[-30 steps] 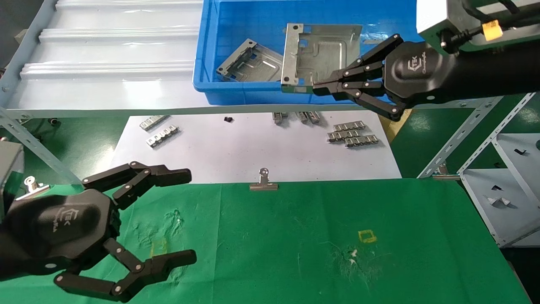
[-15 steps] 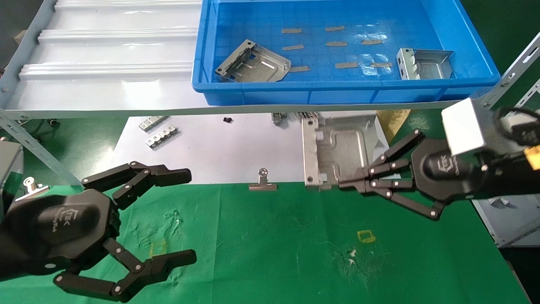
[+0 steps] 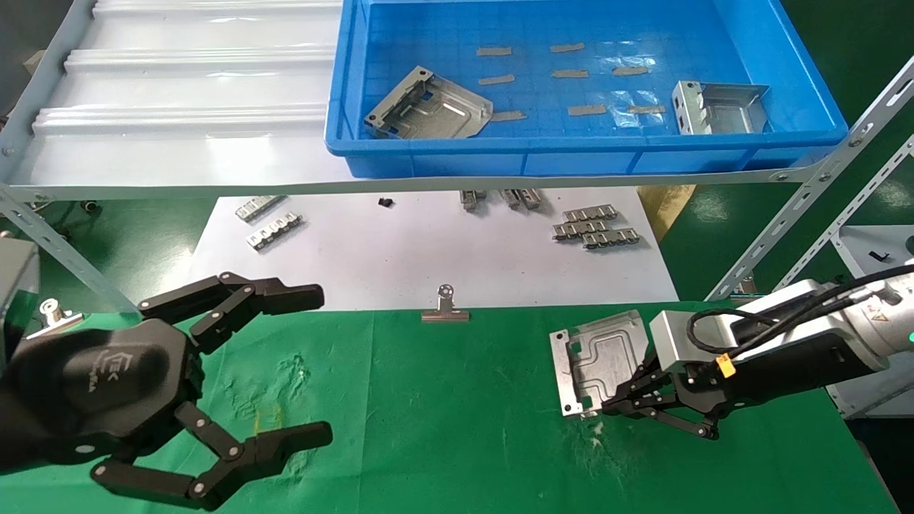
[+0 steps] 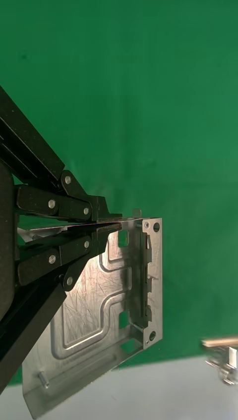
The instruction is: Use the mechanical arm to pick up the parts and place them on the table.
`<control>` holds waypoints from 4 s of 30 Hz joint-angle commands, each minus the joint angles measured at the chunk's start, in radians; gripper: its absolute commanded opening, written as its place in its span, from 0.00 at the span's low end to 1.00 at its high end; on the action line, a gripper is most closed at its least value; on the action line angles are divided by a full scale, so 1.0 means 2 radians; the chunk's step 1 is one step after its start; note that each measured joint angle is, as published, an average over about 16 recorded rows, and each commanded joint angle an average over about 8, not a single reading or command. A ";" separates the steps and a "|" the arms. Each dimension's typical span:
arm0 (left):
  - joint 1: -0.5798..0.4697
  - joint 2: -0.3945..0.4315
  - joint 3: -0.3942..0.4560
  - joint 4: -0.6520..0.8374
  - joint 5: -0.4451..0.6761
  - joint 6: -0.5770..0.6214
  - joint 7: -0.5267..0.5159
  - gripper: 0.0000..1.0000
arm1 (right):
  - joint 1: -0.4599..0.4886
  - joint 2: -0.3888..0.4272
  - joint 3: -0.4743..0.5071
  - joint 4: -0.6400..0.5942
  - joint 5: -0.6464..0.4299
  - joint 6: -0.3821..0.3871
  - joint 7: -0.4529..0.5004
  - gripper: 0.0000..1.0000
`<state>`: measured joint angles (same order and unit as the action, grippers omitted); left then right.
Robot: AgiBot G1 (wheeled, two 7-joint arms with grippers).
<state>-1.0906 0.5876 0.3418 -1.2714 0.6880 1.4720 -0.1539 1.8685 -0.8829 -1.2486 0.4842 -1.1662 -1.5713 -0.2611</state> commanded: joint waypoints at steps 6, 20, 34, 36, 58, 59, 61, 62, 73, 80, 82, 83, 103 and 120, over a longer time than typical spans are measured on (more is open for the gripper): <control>0.000 0.000 0.000 0.000 0.000 0.000 0.000 1.00 | -0.007 -0.040 -0.025 -0.081 -0.023 0.000 -0.036 0.00; 0.000 0.000 0.000 0.000 0.000 0.000 0.000 1.00 | -0.018 -0.070 -0.047 -0.165 -0.038 0.011 -0.097 0.69; 0.000 0.000 0.000 0.000 0.000 0.000 0.000 1.00 | -0.011 -0.079 -0.032 -0.208 -0.017 0.016 -0.138 1.00; 0.000 0.000 0.000 0.000 0.000 0.000 0.000 1.00 | -0.008 -0.075 -0.022 -0.210 0.000 0.005 -0.134 1.00; 0.000 0.000 0.000 0.000 0.000 0.000 0.000 1.00 | -0.017 -0.063 0.015 -0.201 0.047 -0.010 -0.111 1.00; 0.000 0.000 0.000 0.000 0.000 0.000 0.000 1.00 | -0.021 -0.061 0.020 -0.195 0.048 -0.010 -0.108 1.00; 0.000 0.000 0.000 0.000 0.000 0.000 0.000 1.00 | -0.031 -0.056 0.032 -0.179 0.053 -0.008 -0.099 1.00; 0.000 0.000 0.000 0.000 0.000 0.000 0.000 1.00 | -0.036 -0.052 0.039 -0.170 0.056 -0.008 -0.093 1.00; 0.000 0.000 0.001 0.000 0.000 0.000 0.000 1.00 | -0.108 -0.015 0.127 -0.057 0.088 0.001 -0.031 1.00; 0.000 0.000 0.001 0.000 0.000 0.000 0.000 1.00 | -0.153 0.008 0.183 0.014 0.108 0.007 0.009 1.00; 0.000 0.000 0.001 0.000 0.000 0.000 0.000 1.00 | -0.166 0.015 0.199 0.035 0.114 0.009 0.021 1.00; 0.000 0.000 0.001 0.000 0.000 0.000 0.000 1.00 | -0.172 0.018 0.207 0.045 0.117 0.009 0.026 1.00; 0.000 0.000 0.001 0.000 -0.001 0.000 0.000 1.00 | -0.302 0.086 0.367 0.249 0.175 0.026 0.140 1.00; 0.000 0.000 0.001 0.000 -0.001 0.000 0.001 1.00 | -0.400 0.137 0.488 0.404 0.219 0.038 0.226 1.00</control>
<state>-1.0910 0.5870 0.3436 -1.2707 0.6867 1.4712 -0.1529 1.0930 -0.6209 -0.3022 1.2553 -0.7387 -1.4986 0.1706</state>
